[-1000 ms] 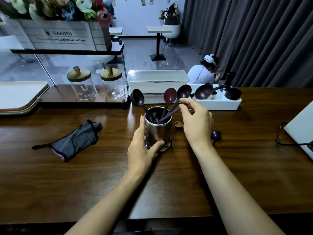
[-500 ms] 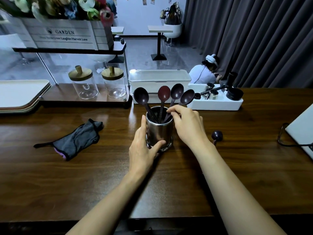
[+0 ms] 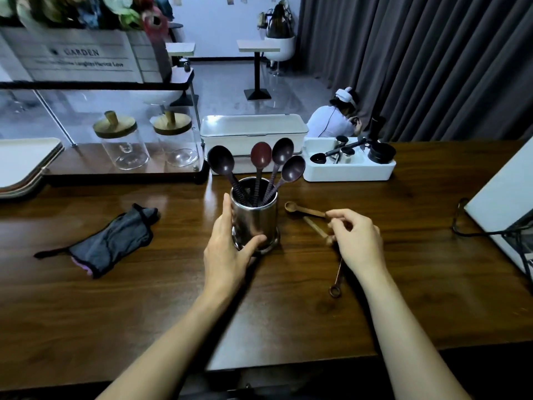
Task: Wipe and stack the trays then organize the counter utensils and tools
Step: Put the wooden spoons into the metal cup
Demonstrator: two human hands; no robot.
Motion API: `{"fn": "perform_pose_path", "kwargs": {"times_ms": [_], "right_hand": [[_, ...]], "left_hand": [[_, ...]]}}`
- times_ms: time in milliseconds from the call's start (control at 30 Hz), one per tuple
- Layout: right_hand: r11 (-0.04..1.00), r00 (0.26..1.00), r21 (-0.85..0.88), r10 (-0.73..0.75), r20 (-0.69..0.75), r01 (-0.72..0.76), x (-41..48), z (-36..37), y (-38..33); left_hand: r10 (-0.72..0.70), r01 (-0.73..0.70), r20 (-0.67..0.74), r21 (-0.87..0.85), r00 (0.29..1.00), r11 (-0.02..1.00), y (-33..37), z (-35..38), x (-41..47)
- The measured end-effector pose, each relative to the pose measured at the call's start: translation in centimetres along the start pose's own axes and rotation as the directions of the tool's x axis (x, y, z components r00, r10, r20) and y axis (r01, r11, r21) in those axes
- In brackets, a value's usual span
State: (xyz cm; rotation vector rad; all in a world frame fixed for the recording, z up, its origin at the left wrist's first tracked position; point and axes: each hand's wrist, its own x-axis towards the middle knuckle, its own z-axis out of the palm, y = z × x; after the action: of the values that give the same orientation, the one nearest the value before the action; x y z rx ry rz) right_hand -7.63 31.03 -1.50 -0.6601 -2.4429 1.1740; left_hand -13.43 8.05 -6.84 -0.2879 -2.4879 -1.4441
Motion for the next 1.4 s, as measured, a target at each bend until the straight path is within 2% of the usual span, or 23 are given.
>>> {"fn": "perform_pose_path", "kwargs": {"times_ms": [67, 167, 367, 467, 633, 733, 833, 967, 1067, 1233, 1300, 1400], "right_hand": [[0.971, 0.998, -0.232, 0.043, -0.052, -0.054, -0.3, -0.6, 1.6], [0.927, 0.996, -0.366, 0.093, -0.005, -0.089, -0.3, -0.4, 3.4], [0.916, 0.994, -0.389, 0.108, 0.014, -0.094, 0.3, 0.4, 4.1], [0.884, 0.993, -0.463, 0.105, 0.049, -0.071, 0.5, 0.6, 3.5], [0.812, 0.976, -0.573, 0.198, 0.094, -0.11, 1.5, 0.8, 2.1], [0.814, 0.975, -0.569, 0.202, 0.093, -0.114, 1.9, 0.8, 1.6], [0.852, 0.977, -0.513, 0.185, 0.104, -0.106, 2.0, 0.7, 1.7], [0.896, 0.992, -0.444, 0.077, 0.098, -0.026, 2.2, 0.7, 2.4], [0.942, 0.995, -0.335, 0.067, 0.076, -0.038, 2.2, 0.3, 2.6], [0.996, 0.999, 0.082, -0.024, 0.049, 0.02, 1.8, -1.2, 1.0], [0.962, 0.998, 0.268, -0.062, 0.021, 0.055, 1.5, -1.8, -0.3], [0.886, 0.993, 0.45, -0.122, -0.008, 0.113, 0.9, -3.0, -3.0]], "left_hand": [[0.008, -0.008, -0.007, 0.009, 1.0, 1.0, -0.1, 0.0, 0.0], [0.011, -0.011, -0.011, 0.009, 1.0, 1.0, -0.3, 0.0, -0.1], [0.007, -0.007, -0.01, -0.006, 1.0, 1.0, 0.0, -0.1, -0.3], [0.011, -0.011, -0.014, 0.007, 1.0, 1.0, 0.2, -0.2, -0.5], [0.01, -0.01, -0.009, 0.014, 1.0, 1.0, 0.2, -0.2, -0.5], [0.014, -0.014, -0.007, 0.023, 1.0, 1.0, 0.2, -0.2, -0.5], [0.015, -0.015, -0.007, 0.032, 1.0, 0.999, 0.3, -0.2, -0.4], [0.015, -0.015, -0.002, 0.02, 1.0, 1.0, 0.3, -0.3, -0.5], [0.011, -0.011, 0.001, 0.027, 1.0, 1.0, 0.3, -0.3, -0.4], [0.013, -0.013, 0.006, 0.04, 1.0, 0.999, 0.3, -0.2, -0.3], [0.016, -0.017, 0.006, 0.049, 1.0, 0.999, 0.3, -0.2, -0.3], [0.014, -0.014, 0.005, 0.038, 1.0, 0.999, 0.3, -0.2, -0.3]]}}
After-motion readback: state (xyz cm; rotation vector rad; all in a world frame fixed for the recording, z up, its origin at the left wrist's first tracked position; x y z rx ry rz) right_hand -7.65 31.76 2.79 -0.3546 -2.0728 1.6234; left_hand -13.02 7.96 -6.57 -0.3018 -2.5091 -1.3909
